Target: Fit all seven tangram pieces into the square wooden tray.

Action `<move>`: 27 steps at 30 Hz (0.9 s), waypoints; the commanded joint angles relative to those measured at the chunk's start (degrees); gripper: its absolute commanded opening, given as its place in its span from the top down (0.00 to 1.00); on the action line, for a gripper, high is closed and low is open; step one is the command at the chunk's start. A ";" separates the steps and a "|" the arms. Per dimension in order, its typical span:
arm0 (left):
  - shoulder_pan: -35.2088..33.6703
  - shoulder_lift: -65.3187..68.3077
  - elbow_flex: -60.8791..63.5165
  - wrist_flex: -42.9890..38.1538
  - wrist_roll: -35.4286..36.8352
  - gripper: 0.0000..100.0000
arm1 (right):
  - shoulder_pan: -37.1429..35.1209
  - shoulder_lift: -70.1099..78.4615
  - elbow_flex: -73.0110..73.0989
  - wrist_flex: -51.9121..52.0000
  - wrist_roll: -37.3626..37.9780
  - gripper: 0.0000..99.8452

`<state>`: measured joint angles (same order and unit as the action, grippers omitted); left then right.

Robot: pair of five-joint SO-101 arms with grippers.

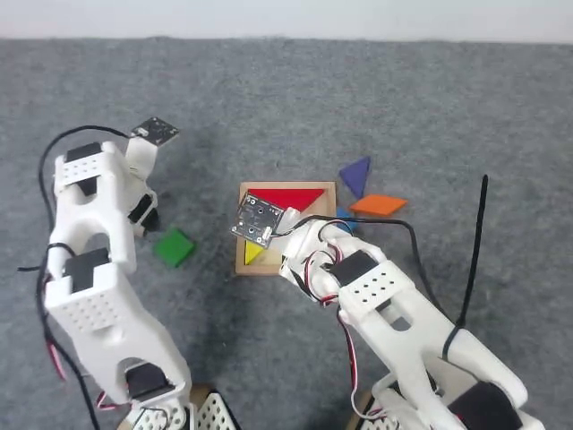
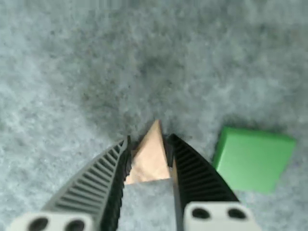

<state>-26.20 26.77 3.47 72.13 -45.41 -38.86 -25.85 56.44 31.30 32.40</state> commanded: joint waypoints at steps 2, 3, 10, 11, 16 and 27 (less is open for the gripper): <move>-0.09 -5.71 -0.84 3.43 -1.14 0.88 | -0.22 -0.48 -0.53 -1.36 -0.26 0.99; 0.09 -6.33 -0.84 4.13 -1.14 0.88 | -0.22 -0.48 -0.53 -1.36 -0.26 0.99; -0.09 -10.37 -0.92 8.26 1.05 0.88 | -0.22 -0.48 -0.53 -1.36 -0.26 0.99; -0.09 -10.90 -0.92 8.79 2.73 0.88 | -0.22 -0.48 -0.53 -1.36 -0.26 0.99; -0.09 -11.25 -1.01 7.74 4.22 0.88 | -0.22 -0.48 -0.53 -1.36 -0.26 0.99; -0.70 0.53 -1.27 1.76 -18.20 0.80 | -0.13 -0.40 -0.53 -1.36 -0.26 0.99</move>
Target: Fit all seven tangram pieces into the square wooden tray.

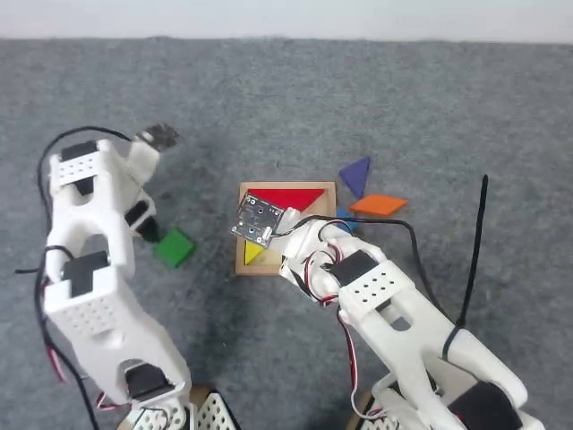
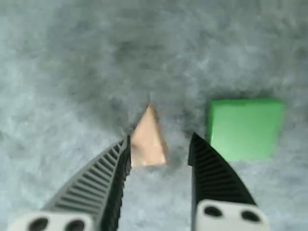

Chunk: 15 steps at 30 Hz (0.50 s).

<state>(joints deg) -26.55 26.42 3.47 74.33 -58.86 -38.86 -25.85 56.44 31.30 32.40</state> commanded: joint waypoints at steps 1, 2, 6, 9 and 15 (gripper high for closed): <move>-0.44 1.49 -1.54 -0.44 -5.80 0.80 | -0.13 -0.40 -0.53 -1.36 -0.26 0.99; -0.44 2.37 -2.24 -0.35 -6.51 0.80 | -0.13 -0.40 -0.53 -1.36 -0.26 0.99; -1.05 3.87 -4.53 0.00 -6.77 0.80 | -0.13 -0.48 -0.53 -1.36 -0.26 0.99; -1.93 3.96 -4.88 1.23 -7.03 0.82 | -0.13 -0.57 -0.53 -1.36 -0.26 0.99; -2.90 3.87 -7.96 5.98 -7.03 0.89 | -0.13 -0.57 -0.53 -1.36 -0.26 0.99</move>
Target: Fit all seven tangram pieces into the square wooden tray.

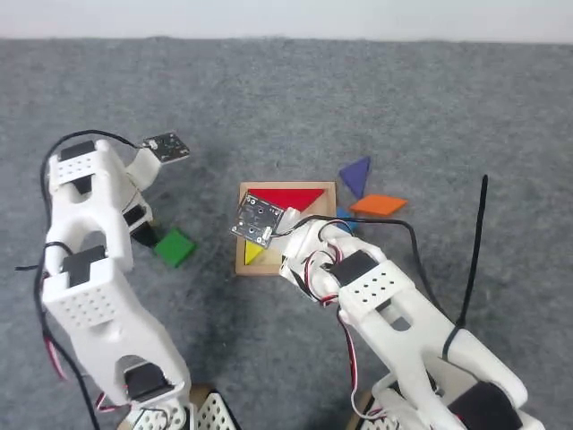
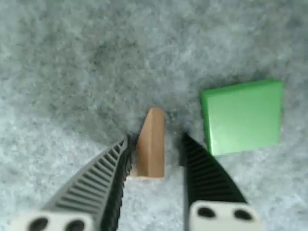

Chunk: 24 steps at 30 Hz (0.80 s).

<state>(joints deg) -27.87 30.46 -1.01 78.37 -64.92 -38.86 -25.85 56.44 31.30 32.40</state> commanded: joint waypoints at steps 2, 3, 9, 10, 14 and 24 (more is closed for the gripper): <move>-1.58 -0.18 -5.14 3.96 -0.97 0.89 | -0.13 -0.57 -0.53 -1.36 -0.26 0.99; -1.58 -0.18 -6.37 5.45 -0.79 0.89 | -0.13 -0.57 -0.53 -1.36 -0.26 0.99; -1.41 0.35 -14.29 14.15 -0.70 0.92 | -0.13 -0.57 -0.53 -1.36 -0.26 0.99; -1.32 0.53 -14.64 14.33 -0.70 0.94 | -0.13 -0.57 -0.53 -1.36 -0.26 0.99; -0.97 0.53 -13.85 14.33 -0.62 0.96 | -0.13 -0.57 -0.53 -1.36 -0.26 0.99; -0.88 0.53 -13.93 14.24 -0.62 0.90 | -0.13 -0.66 -0.53 -1.36 -0.26 0.99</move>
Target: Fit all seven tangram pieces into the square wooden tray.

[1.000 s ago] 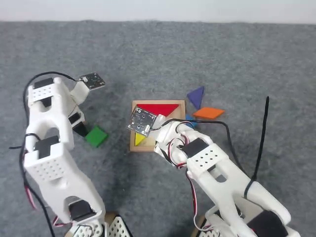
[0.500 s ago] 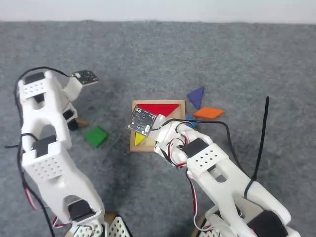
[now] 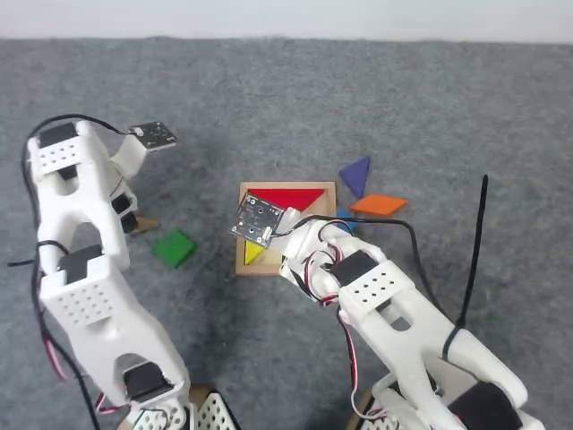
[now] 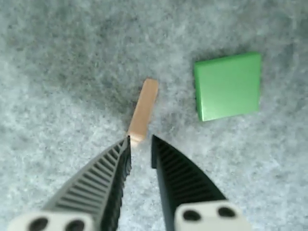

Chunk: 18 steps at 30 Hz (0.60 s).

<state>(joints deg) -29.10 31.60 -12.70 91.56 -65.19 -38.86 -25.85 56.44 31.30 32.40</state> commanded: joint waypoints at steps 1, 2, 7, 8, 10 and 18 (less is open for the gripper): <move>0.44 -0.62 -2.24 1.05 -0.35 0.89 | -0.13 -0.66 -0.53 -1.36 -0.26 0.99; 0.53 -0.62 -2.15 1.05 -0.35 0.89 | -0.04 -0.66 -0.53 -1.36 -0.26 0.99; 0.62 -0.35 -1.10 -1.05 -0.35 0.89 | -0.04 -0.75 -0.53 -1.36 -0.26 0.99; 0.62 0.18 -0.57 -2.11 -0.35 0.89 | -0.04 -0.75 -0.53 -1.36 -0.26 0.99; 0.62 1.93 0.04 -4.04 -0.35 0.89 | -0.04 -0.75 -0.53 -1.36 -0.26 0.99; 0.62 3.96 -0.04 -4.48 -0.35 0.90 | -0.04 -0.75 -0.53 -1.36 -0.26 0.99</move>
<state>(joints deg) -29.10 36.44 -12.18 87.69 -65.19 -38.86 -25.85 56.44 31.30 32.40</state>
